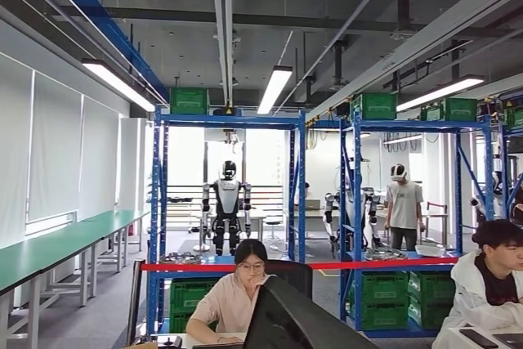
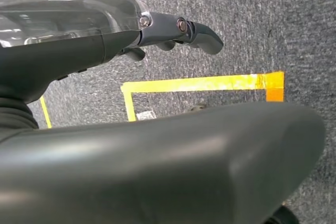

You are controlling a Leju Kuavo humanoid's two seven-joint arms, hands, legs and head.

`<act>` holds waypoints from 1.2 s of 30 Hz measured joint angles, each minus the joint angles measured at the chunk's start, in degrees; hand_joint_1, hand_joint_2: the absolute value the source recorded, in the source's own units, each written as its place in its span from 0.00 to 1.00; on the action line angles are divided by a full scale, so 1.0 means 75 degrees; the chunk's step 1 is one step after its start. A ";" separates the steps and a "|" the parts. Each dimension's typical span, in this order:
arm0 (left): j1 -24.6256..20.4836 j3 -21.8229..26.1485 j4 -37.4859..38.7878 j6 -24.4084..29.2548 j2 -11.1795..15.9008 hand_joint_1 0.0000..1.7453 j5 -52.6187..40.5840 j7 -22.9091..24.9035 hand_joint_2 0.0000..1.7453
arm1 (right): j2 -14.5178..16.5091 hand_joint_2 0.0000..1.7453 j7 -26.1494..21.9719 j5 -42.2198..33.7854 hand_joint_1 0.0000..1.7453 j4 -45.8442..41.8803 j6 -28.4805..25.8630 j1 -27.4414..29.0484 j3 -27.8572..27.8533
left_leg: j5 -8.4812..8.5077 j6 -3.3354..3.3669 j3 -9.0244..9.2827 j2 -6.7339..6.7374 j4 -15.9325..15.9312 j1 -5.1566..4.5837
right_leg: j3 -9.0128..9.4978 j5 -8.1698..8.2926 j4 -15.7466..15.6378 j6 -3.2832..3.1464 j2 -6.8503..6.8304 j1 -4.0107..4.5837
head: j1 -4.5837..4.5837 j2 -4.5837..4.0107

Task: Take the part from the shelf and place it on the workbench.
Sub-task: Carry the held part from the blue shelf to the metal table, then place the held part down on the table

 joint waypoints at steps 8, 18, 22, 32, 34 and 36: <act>0.0021 -0.0144 0.0037 -0.0005 -0.0071 0.00 -0.0055 -0.0016 1.00 | -0.0056 1.00 0.0760 0.2549 1.00 0.2265 -0.1465 -0.1154 0.0174 | 0.0933 0.0192 0.0787 -0.0021 -0.1950 0.0002 | -0.0075 -0.0175 0.0196 0.0193 0.0013 0.0040 | -0.0001 0.0004; 0.0059 -0.0166 0.0050 0.0026 -0.0138 0.00 -0.0068 -0.0039 1.00 | -0.0686 1.00 0.2222 0.6698 1.00 0.2827 -0.2415 -0.1079 0.0286 | 0.0820 0.0324 0.0969 -0.0062 -0.1978 0.0036 | -0.0680 -0.0158 0.1049 0.0333 0.0023 -0.0041 | -0.0002 0.0000; 0.0049 -0.0166 0.0052 0.0044 -0.0150 0.00 -0.0030 -0.0055 1.00 | -0.0758 1.00 0.2647 0.7805 1.00 0.2824 -0.2397 -0.1028 0.0237 | 0.0802 0.0210 0.0997 -0.0058 -0.2025 0.0015 | -0.0331 0.0100 0.0191 0.0230 0.0029 0.0024 | -0.0005 0.0005; 0.0118 -0.0139 0.0052 0.0127 -0.0153 0.00 0.0173 -0.0116 1.00 | -0.0763 1.00 0.2517 0.8787 1.00 0.2027 -0.2141 -0.0173 -0.0185 | 0.0354 0.0068 0.0296 -0.0046 -0.0618 0.0005 | -0.0157 0.0071 0.0068 0.0045 0.0027 -0.0022 | -0.0004 0.0000; 0.0113 -0.0137 0.0052 0.0146 -0.0152 0.00 0.0185 -0.0166 1.00 | -0.0744 1.00 0.2318 0.8819 1.00 0.1802 -0.2106 0.0099 -0.0164 | 0.0771 0.0109 0.0742 -0.0047 -0.1593 0.0000 | -0.0148 0.0003 0.0135 0.0090 0.0048 -0.0009 | -0.0006 0.0000; 0.0105 -0.0136 0.0052 0.0154 -0.0151 0.00 0.0190 -0.0225 1.00 | -0.0711 1.00 0.2163 0.8783 1.00 0.1666 -0.2095 0.0333 -0.0109 | 0.0843 0.0154 0.0923 -0.0055 -0.1981 -0.0020 | -0.0165 -0.0027 0.0173 0.0153 0.0058 0.0013 | -0.0005 0.0001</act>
